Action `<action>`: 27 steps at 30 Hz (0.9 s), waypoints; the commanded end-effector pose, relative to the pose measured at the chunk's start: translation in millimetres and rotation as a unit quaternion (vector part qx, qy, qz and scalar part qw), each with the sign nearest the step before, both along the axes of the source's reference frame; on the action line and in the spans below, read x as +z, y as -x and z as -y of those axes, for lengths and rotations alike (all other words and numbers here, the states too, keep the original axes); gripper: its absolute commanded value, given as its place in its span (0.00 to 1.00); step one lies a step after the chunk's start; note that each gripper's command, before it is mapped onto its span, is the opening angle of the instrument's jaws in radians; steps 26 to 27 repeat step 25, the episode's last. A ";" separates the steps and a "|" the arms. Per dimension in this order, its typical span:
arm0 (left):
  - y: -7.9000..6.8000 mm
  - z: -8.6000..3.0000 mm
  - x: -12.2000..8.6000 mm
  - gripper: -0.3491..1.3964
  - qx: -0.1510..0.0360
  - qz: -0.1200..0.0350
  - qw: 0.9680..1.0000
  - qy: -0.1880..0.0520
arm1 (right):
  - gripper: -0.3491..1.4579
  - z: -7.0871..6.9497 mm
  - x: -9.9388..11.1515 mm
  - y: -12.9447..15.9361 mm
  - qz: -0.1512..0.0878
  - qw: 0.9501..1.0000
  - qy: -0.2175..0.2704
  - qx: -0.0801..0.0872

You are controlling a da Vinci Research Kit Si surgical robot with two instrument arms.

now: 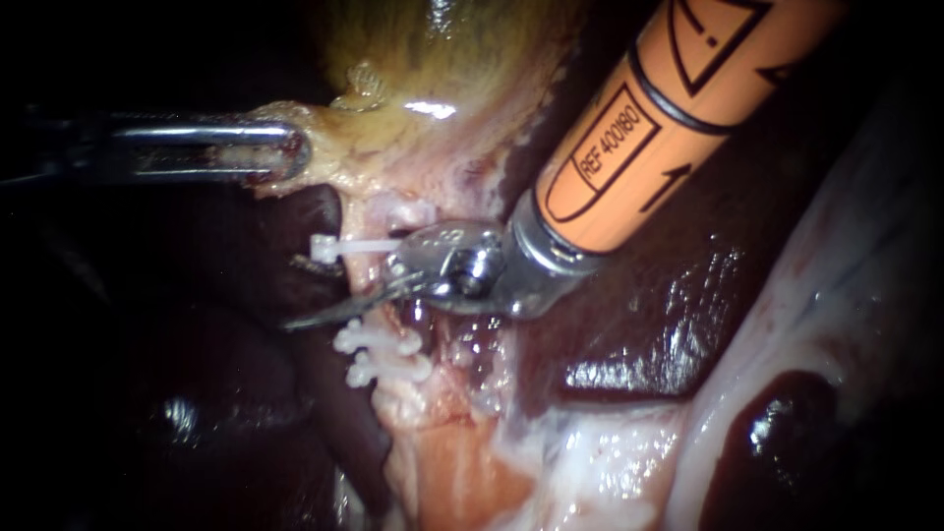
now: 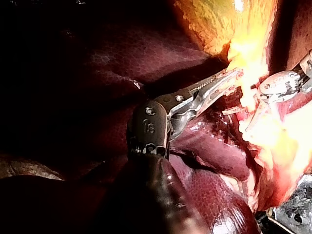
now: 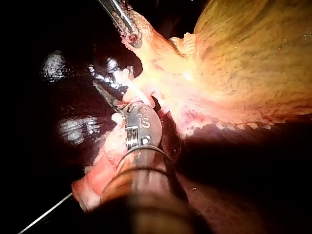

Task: Go to the cutting position left tube

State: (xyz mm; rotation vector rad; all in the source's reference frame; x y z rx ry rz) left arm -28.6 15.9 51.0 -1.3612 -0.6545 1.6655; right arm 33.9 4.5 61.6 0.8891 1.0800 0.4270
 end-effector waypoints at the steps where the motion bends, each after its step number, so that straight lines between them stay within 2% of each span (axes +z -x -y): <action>1: 0.0 0.0 0.0 0.00 0.000 0.000 1.000 0.000 | 0.98 0.1 -0.6 0.0 -0.006 1.000 -0.009 -0.002; 7: -0.1 0.0 0.0 0.00 0.000 0.000 1.000 0.000 | 0.98 0.4 -3.7 -0.1 -0.054 0.997 -0.057 -0.010; 10: -0.1 0.0 0.0 0.00 0.000 0.000 1.000 0.000 | 0.98 0.2 -4.9 0.0 -0.071 0.995 -0.071 -0.007; 27: -0.2 0.0 0.0 0.00 0.000 0.000 1.000 0.000 | 0.96 -0.1 -4.7 0.3 -0.072 0.994 -0.076 -0.004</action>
